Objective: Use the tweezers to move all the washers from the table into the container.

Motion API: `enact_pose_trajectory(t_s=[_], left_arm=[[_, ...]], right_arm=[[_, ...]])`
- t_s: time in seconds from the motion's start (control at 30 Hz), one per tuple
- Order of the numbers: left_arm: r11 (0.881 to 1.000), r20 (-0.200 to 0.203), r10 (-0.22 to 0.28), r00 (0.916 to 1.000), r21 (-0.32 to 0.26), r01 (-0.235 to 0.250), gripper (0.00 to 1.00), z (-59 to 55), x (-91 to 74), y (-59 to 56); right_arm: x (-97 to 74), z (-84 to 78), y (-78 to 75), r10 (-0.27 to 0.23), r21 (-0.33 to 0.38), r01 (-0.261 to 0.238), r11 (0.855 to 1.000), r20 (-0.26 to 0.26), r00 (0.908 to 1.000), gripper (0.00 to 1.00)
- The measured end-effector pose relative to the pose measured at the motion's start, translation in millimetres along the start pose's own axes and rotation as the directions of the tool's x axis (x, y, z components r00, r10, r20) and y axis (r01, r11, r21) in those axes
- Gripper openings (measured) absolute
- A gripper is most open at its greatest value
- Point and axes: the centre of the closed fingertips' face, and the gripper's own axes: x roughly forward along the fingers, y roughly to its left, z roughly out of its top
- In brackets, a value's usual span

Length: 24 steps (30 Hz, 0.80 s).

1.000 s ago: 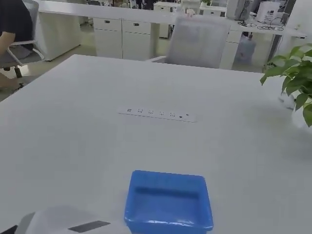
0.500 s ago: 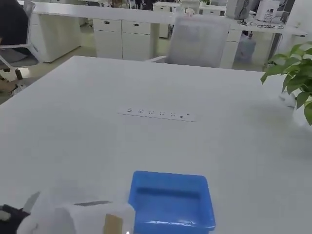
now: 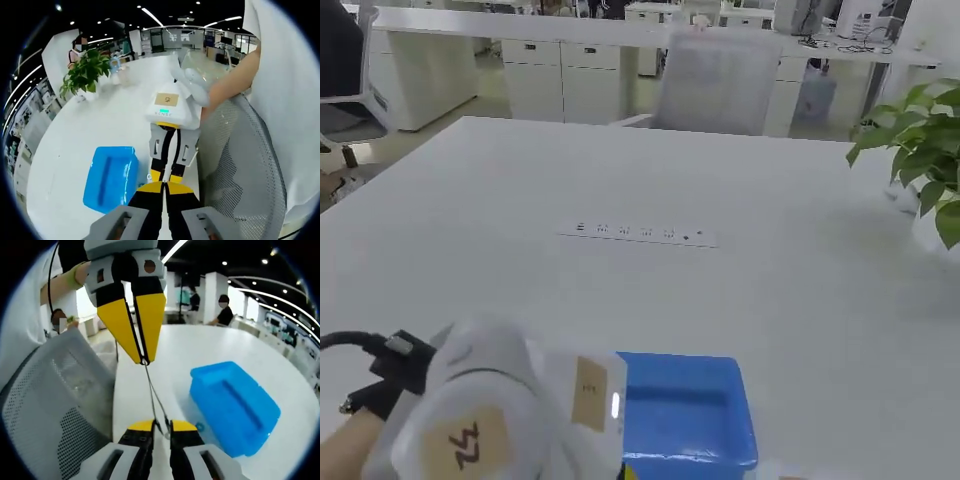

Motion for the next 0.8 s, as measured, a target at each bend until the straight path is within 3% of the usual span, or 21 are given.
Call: enact_pose_trajectory(t_s=[0.1, 0.23, 0.33, 0.47, 0.63, 0.7, 0.8], left_arm=[[1.000, -0.018, -0.009, 0.9998, 0.010, 0.009, 0.00, -4.1, 4.1, 1.0], [1.000, -0.005, -0.022, 0.9997, -0.010, 0.022, 0.00, -2.2, 3.9, 5.0], [0.999, -0.006, -0.042, 0.9991, -0.030, 0.042, 0.00, -1.4, 4.3, 7.7], [0.997, -0.015, -0.066, 0.9977, -0.041, 0.065, 0.00, -1.2, 6.0, 11.3], [0.996, -0.035, -0.066, 0.9972, -0.059, 0.063, 0.00, -3.4, 12.9, 16.5], [0.995, -0.023, -0.041, 0.9989, -0.090, 0.039, 0.00, -4.7, 18.4, 17.4], [0.986, 0.050, 0.018, 0.9986, -0.167, -0.009, 0.00, -0.3, 20.1, 20.6]], right_arm=[[2.1, -4.0, 0.0, -0.001, 0.004, 0.001, 1.000, -0.011, 0.9999, 0.08], [2.4, -3.0, -1.5, 0.003, 0.029, -0.003, 1.000, 0.000, 1.0000, 0.08], [-1.2, 10.9, 0.4, 0.023, 0.081, -0.029, 0.996, 0.069, 0.9974, 0.13], [-7.9, 24.2, -3.6, 0.026, 0.084, -0.034, 0.996, 0.098, 0.9949, 0.12], [-5.5, 23.6, -4.8, 0.029, 0.049, -0.032, 0.998, 0.066, 0.9974, 0.05], [-5.2, 22.8, -6.8, 0.030, 0.084, -0.036, 0.996, 0.067, 0.9973, 0.04], [-6.9, 21.2, -9.2, 0.025, 0.125, -0.033, 0.992, 0.059, 0.9980, 0.04]])
